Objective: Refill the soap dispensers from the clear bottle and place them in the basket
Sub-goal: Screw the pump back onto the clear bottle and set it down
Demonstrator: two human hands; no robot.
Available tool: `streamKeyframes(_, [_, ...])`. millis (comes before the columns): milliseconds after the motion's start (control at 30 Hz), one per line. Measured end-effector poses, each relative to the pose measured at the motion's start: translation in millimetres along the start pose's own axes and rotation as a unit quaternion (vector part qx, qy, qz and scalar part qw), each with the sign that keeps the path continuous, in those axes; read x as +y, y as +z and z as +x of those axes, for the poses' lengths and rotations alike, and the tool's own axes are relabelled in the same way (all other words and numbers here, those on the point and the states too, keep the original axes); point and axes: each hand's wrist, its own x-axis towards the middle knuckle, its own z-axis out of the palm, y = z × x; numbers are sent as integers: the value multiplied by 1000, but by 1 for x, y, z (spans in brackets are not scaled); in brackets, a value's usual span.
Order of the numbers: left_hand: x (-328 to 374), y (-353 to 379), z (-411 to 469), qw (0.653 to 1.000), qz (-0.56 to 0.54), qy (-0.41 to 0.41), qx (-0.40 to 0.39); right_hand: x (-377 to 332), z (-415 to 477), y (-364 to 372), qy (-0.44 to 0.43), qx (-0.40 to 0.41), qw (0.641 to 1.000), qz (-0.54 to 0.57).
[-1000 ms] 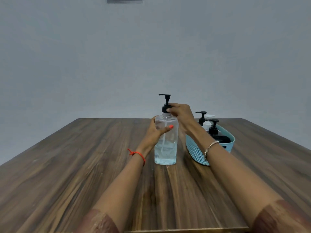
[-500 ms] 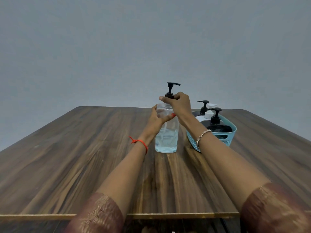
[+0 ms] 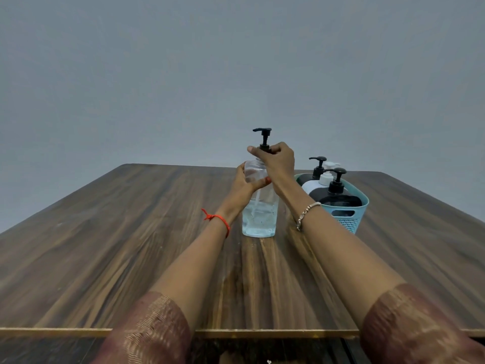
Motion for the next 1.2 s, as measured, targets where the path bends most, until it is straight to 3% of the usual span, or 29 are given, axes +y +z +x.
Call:
streamKeyframes(167, [1, 2, 2, 1000, -17, -7, -7, -3, 5, -15, 51, -97, 988, 107])
streamKeyframes(367, [5, 2, -3, 1000, -9, 15, -5, 5, 1, -5, 8, -29, 998, 47])
streamKeyframes(567, [1, 1, 2, 1000, -28, 1, -5, 0, 3, -13, 45, -82, 991, 92])
streamKeyframes(900, [0, 2, 1, 1000, -17, 1, 9, 0, 0, -5, 21, -30, 997, 64])
streamKeyframes(1200, [-12, 3, 7, 999, 35, 4, 35, 5, -4, 14, -18, 83, 992, -93])
